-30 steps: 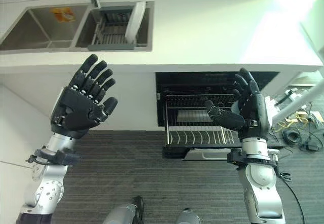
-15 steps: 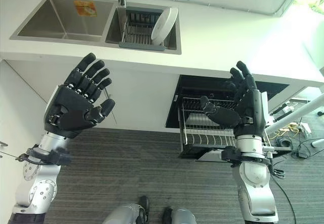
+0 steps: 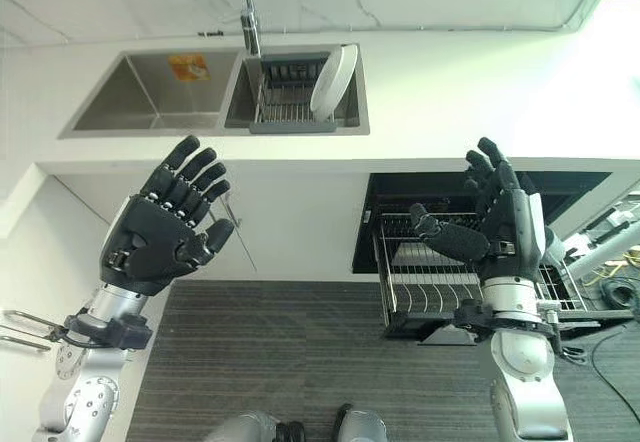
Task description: Place the dishes in the dishwasher.
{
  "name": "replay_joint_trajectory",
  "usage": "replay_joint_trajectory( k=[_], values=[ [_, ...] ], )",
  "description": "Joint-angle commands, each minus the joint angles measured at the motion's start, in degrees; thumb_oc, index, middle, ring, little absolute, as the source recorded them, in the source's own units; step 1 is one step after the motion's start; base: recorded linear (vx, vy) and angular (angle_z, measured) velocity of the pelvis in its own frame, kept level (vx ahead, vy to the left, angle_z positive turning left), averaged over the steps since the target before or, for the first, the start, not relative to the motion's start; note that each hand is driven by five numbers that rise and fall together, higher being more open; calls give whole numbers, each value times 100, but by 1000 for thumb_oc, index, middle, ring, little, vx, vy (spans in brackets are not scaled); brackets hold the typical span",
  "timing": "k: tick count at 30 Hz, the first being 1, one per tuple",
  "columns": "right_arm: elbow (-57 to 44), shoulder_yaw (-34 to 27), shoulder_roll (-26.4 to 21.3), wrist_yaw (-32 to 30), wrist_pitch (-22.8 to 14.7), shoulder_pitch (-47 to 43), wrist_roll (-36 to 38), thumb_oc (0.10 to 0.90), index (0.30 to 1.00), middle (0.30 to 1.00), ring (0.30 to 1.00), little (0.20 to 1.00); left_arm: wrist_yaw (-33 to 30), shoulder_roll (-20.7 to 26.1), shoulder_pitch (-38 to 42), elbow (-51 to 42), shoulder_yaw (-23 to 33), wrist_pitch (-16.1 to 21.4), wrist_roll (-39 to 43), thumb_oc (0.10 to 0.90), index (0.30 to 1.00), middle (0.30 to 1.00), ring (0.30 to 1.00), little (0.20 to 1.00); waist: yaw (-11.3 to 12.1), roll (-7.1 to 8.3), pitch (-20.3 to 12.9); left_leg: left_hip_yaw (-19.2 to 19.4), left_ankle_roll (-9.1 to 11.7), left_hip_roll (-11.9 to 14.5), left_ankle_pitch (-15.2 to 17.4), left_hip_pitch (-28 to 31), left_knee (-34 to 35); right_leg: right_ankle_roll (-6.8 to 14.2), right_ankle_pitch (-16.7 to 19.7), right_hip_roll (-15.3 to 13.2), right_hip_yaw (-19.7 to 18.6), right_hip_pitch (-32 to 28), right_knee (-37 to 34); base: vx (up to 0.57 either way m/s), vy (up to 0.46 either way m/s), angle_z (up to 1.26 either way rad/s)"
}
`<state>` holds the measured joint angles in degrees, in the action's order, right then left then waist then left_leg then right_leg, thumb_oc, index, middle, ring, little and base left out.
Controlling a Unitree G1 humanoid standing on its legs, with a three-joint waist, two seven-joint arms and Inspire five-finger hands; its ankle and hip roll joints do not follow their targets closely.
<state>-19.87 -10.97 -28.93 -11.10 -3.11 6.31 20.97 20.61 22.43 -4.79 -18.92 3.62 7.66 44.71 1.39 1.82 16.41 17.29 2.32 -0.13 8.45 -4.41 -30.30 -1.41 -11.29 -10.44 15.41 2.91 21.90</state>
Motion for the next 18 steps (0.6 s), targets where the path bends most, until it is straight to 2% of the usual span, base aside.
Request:
replay_joint_trajectory(
  k=[1,2,3,4,5,6,7,9,11,13,15,18],
  values=[
    [-339,-334,-208,24,-493,-691,123,800,900,900,900,900,73,146,459,-680,111,763,132,800,900,900,900,900,-136,76,-265,-50,23,413,-78,361,1311,293,-141,440,23,-296,-471,114,192,14],
    [-327,-305,-198,46,-521,-679,127,800,900,900,900,900,92,163,392,-678,140,838,129,800,900,900,900,900,-150,-57,-277,-207,79,608,53,100,1311,322,-187,574,-56,-291,-471,181,277,18],
    [-315,-275,-197,76,-562,-650,109,800,900,900,900,900,73,147,286,-677,158,961,50,800,900,900,900,900,-140,-195,-319,-527,222,770,-5,-292,1311,352,-295,746,-223,-311,-471,181,258,13],
    [-330,-259,-196,98,-579,-637,92,800,900,900,900,900,51,127,253,-680,156,999,20,800,900,900,900,900,-116,-258,-346,-738,302,836,-140,-539,1311,341,-319,838,-322,-302,-471,157,175,1],
    [-334,-258,-196,103,-580,-631,87,800,900,900,900,900,47,121,247,-680,152,1004,15,800,900,900,900,900,-116,-269,-368,-773,319,847,-155,-585,1311,334,-323,854,-329,-286,-471,220,181,-26],
    [-368,-242,-195,113,-539,-599,31,800,900,900,900,900,47,82,195,-672,151,1047,-19,800,900,900,900,900,-74,-332,-378,-1119,424,894,-357,-902,1311,303,-421,975,-515,-369,-471,262,196,-50],
    [-388,-236,-211,118,-519,-603,17,800,900,900,900,900,62,71,176,-672,156,1072,-29,800,900,900,900,900,-53,-367,-364,-1234,471,939,-487,-1053,1311,275,-484,1032,-598,-430,-471,325,258,-54],
    [-409,-225,-257,200,-488,-639,-69,800,900,900,900,900,96,56,182,-671,173,1145,-81,800,900,900,900,900,-41,-407,-342,-1259,473,990,-494,-1145,1311,271,-572,1023,-704,-548,-471,310,296,-57],
    [-452,-258,-279,273,-542,-559,-28,800,900,900,900,900,54,78,215,-663,206,1188,-136,800,900,900,900,900,-57,-414,-355,-1185,405,976,-399,-1078,1311,348,-588,929,-712,-629,-471,299,295,-79],
    [-524,-345,-254,358,-632,-396,132,800,900,900,900,900,47,147,282,-660,271,1101,-106,800,900,900,900,900,-11,-354,-413,-1160,282,860,-239,-934,1311,515,-598,754,-630,-775,-471,314,240,-50],
    [-631,-473,-98,113,-800,-262,253,800,900,900,900,900,240,355,584,-672,277,939,-147,800,900,900,900,900,110,-181,-572,-1099,85,713,-33,-812,1311,818,-481,392,-230,-901,-471,394,244,5],
    [-629,-459,52,-77,-840,-355,232,800,900,900,900,900,351,465,797,-719,235,881,-141,800,900,900,900,900,181,-117,-632,-1222,-62,524,57,-781,1311,928,-319,228,-70,-870,-471,223,150,30]
  ],
)
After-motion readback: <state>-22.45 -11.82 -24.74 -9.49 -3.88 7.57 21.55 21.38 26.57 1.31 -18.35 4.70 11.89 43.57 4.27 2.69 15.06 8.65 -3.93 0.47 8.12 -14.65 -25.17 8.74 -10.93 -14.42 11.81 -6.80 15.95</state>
